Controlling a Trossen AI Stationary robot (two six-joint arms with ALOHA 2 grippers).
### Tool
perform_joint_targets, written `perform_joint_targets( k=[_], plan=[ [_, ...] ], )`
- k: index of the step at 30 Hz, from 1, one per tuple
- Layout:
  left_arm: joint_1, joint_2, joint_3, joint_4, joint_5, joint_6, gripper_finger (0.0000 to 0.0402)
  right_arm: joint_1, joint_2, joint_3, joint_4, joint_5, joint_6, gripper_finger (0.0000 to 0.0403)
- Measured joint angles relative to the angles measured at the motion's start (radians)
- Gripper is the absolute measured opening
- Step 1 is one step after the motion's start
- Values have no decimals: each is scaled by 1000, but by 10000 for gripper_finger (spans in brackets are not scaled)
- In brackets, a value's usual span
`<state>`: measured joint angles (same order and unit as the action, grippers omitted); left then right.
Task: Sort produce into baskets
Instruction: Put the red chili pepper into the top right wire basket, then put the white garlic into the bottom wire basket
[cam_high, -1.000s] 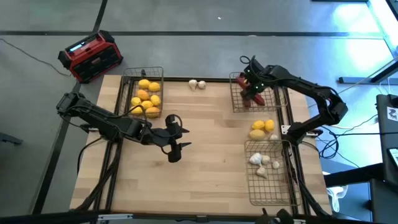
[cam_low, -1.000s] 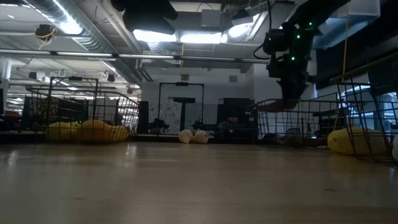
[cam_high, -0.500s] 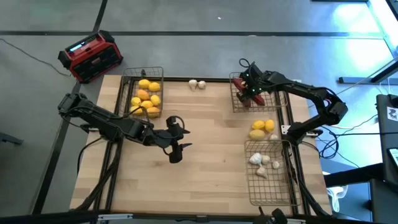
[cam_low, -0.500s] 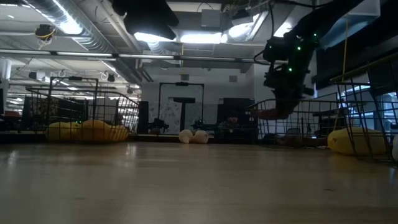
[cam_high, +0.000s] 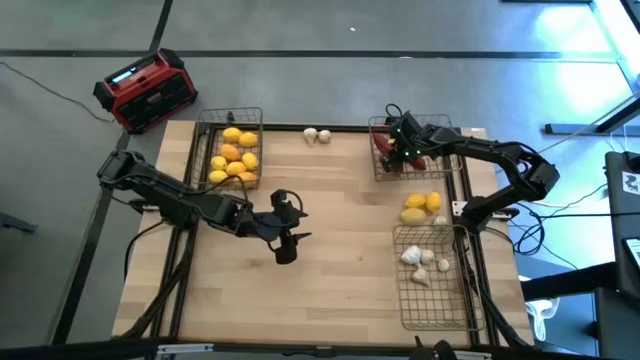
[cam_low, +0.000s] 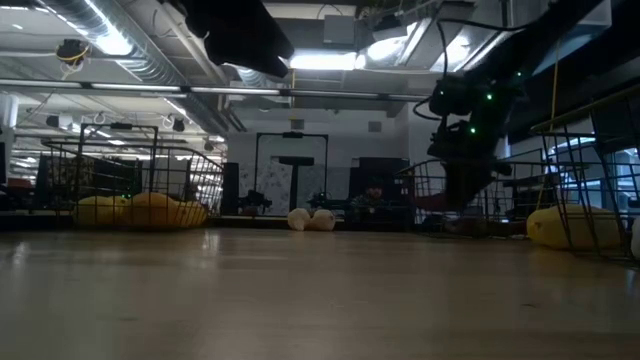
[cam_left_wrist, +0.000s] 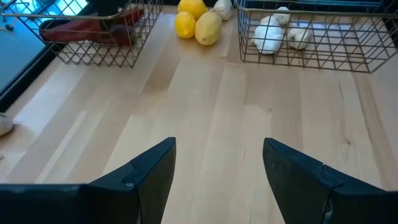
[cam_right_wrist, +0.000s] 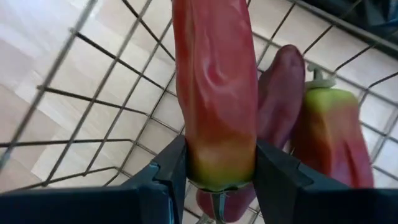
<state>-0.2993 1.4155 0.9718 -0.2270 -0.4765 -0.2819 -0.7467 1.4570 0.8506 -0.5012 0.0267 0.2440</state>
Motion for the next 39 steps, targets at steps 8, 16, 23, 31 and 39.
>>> perform_joint_targets(
  k=[8, 16, 23, 31, 39],
  plan=[
    [0, 0, 0, 3, 0, 1, 237, 0, 0, -41, 40, -5, -1, 140],
    [0, 0, 0, 3, 0, 1, 237, 0, 0, -43, 52, 6, -5, 168],
    [0, 0, 0, 3, 0, 0, 237, 0, 0, -43, 56, 6, -16, 219],
    [0, 0, 0, 3, 0, 1, 237, 0, -29, 90, -109, 7, -88, 232],
    [-6, -22, 0, 7, 1, -4, 237, 28, -123, 218, -179, 10, -65, 232]
  ],
)
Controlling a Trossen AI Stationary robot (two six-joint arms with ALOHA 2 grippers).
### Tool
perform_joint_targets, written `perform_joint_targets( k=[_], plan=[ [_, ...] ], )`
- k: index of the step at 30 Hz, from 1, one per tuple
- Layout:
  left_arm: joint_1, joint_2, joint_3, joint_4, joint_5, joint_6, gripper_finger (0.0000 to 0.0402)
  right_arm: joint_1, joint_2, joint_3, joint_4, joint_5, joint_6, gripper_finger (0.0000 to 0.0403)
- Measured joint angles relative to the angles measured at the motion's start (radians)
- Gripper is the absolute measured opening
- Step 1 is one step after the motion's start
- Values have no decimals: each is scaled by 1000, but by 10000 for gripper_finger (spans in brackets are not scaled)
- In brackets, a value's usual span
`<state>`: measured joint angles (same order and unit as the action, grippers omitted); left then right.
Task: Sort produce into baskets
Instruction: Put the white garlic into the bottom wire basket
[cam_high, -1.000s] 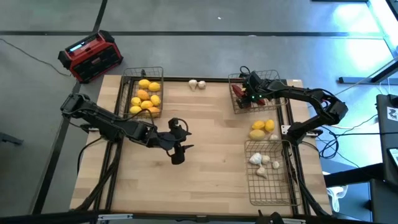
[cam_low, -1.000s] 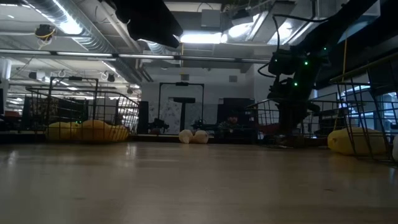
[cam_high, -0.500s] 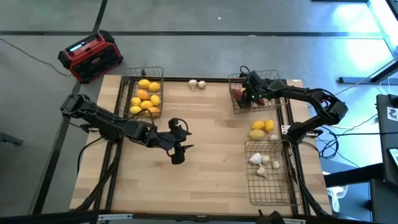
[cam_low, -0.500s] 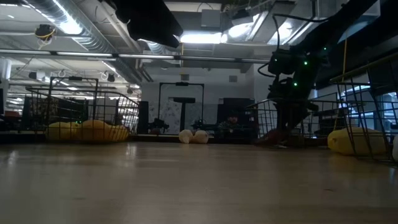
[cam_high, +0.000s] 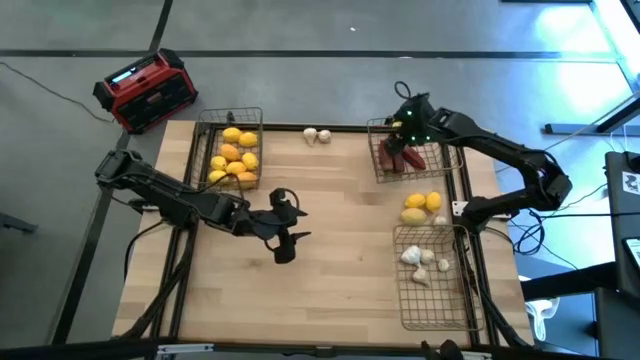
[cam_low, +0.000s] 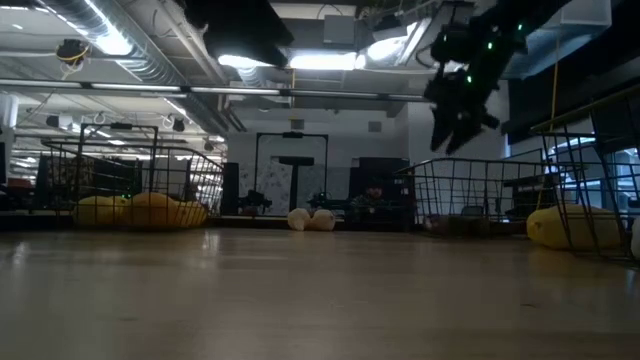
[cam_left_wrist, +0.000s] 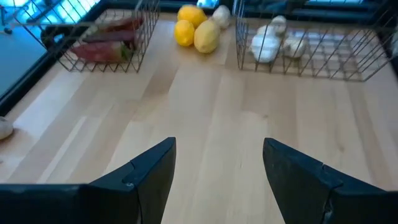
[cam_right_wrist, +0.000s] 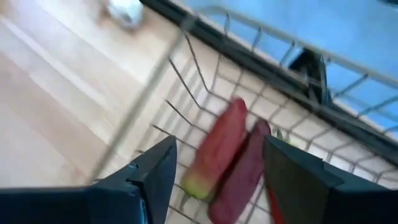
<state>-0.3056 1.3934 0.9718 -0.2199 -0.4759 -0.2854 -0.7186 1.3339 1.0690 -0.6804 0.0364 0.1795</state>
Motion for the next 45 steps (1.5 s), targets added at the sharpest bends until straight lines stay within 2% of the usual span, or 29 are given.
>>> perform_joint_targets(
  k=[6, 13, 20, 25, 30, 35, 40, 45],
  plan=[
    [-13, -78, 2, -26, -1, 52, 237, 100, -30, 54, 54, -3, 26, 232],
    [-23, -178, -2, -199, -5, 60, 237, 265, -6, 61, 253, -4, -2, 232],
    [-23, -334, -115, -183, -7, 56, 237, 359, 87, 64, 413, 4, -13, 232],
    [-22, -433, -231, -100, -8, 24, 237, 368, 190, 133, 399, 5, -33, 232],
    [-21, -465, -322, -13, -8, 5, 237, 365, 292, 238, 373, 8, -67, 232],
    [-20, -464, -365, 44, -15, -4, 237, 365, 412, 362, 346, 63, -123, 232],
    [-14, -464, -379, 68, -28, 0, 237, 352, 541, 522, 240, 129, -170, 232],
    [3, -464, -380, 78, -34, 3, 237, 298, 661, 650, 171, 130, -189, 232]
  ],
)
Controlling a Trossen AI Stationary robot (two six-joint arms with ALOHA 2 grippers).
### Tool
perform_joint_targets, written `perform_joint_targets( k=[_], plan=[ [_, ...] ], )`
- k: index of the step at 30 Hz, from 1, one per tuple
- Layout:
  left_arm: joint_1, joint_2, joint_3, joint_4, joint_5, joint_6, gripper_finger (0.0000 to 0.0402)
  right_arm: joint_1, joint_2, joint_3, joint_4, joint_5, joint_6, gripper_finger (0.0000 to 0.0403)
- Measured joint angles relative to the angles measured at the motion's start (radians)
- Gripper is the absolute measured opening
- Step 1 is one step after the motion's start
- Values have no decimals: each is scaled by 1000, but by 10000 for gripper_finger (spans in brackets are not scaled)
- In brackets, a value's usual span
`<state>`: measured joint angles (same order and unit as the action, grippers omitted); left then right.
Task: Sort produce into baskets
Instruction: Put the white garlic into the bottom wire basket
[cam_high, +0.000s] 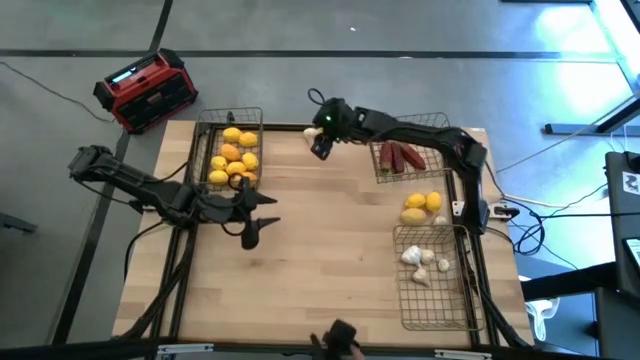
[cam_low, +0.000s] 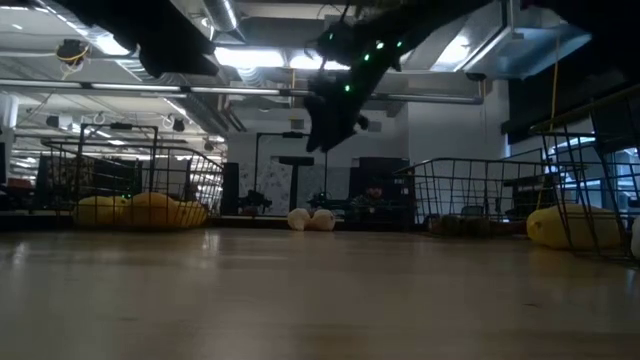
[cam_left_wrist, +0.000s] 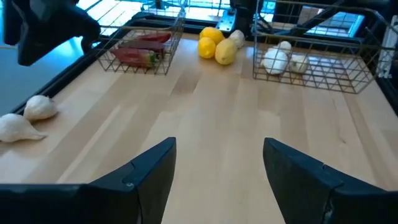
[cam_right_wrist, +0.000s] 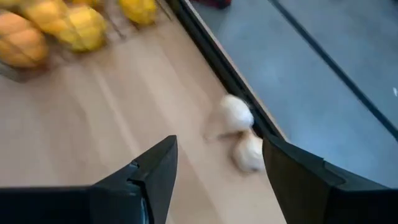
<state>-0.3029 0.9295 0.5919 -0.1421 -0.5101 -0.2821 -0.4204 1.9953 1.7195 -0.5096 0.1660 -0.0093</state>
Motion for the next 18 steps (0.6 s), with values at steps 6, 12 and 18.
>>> perform_joint_targets(
  k=[6, 12, 18],
  plan=[
    [24, 0, 0, -2, -4, -36, 237, -79, 123, 100, -75, -51, -3, 232],
    [40, 0, 0, -4, -5, -26, 237, -149, 203, 122, -71, -123, -4, 232],
    [56, 0, 0, -4, -5, -23, 237, -193, 260, 122, -41, -216, -3, 232]
  ],
)
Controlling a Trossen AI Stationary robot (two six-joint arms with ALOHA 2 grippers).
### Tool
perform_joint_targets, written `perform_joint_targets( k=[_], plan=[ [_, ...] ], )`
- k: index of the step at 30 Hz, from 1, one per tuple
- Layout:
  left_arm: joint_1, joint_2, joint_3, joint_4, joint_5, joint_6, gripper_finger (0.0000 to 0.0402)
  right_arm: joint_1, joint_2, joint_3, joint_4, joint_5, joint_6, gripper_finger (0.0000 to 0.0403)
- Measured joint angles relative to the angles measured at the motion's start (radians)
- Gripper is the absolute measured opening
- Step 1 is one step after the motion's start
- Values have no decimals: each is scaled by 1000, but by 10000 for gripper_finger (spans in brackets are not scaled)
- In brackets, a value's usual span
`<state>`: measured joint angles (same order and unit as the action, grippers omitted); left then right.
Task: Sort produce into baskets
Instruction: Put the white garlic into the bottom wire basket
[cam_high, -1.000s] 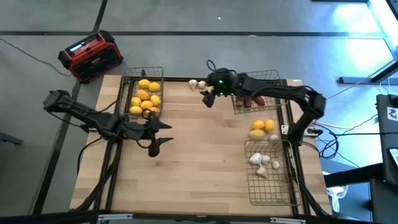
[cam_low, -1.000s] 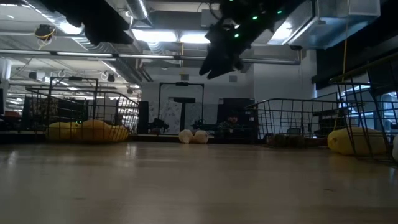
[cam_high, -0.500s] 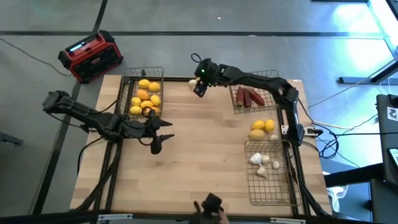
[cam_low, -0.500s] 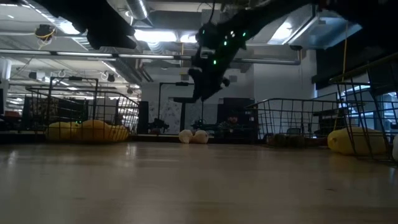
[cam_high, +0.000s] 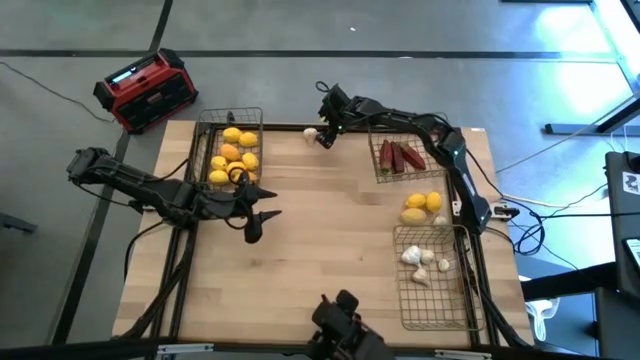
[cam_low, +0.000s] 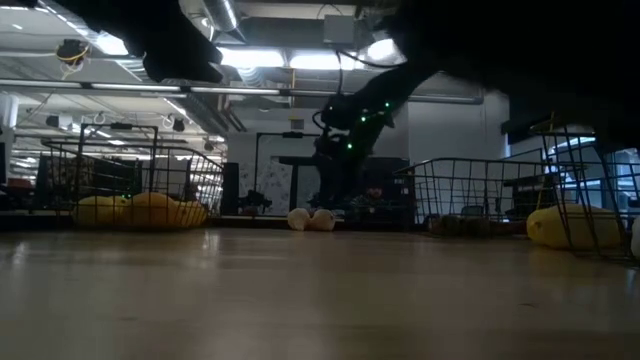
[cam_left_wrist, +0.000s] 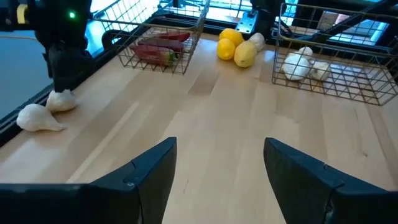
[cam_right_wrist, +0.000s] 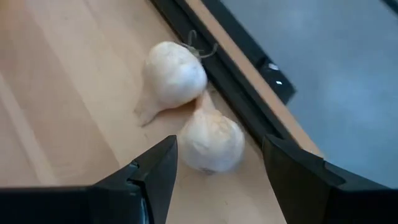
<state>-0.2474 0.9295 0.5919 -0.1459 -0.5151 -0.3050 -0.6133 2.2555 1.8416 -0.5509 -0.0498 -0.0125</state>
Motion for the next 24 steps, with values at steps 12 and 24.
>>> perform_joint_targets(
  k=[12, 24],
  plan=[
    [0, 0, 0, 0, 0, 17, 237, -18, 40, -3, 27, -129, 39, 232],
    [0, 0, 0, 0, 0, 17, 237, -60, 72, -3, 13, -262, 166, 232]
  ],
)
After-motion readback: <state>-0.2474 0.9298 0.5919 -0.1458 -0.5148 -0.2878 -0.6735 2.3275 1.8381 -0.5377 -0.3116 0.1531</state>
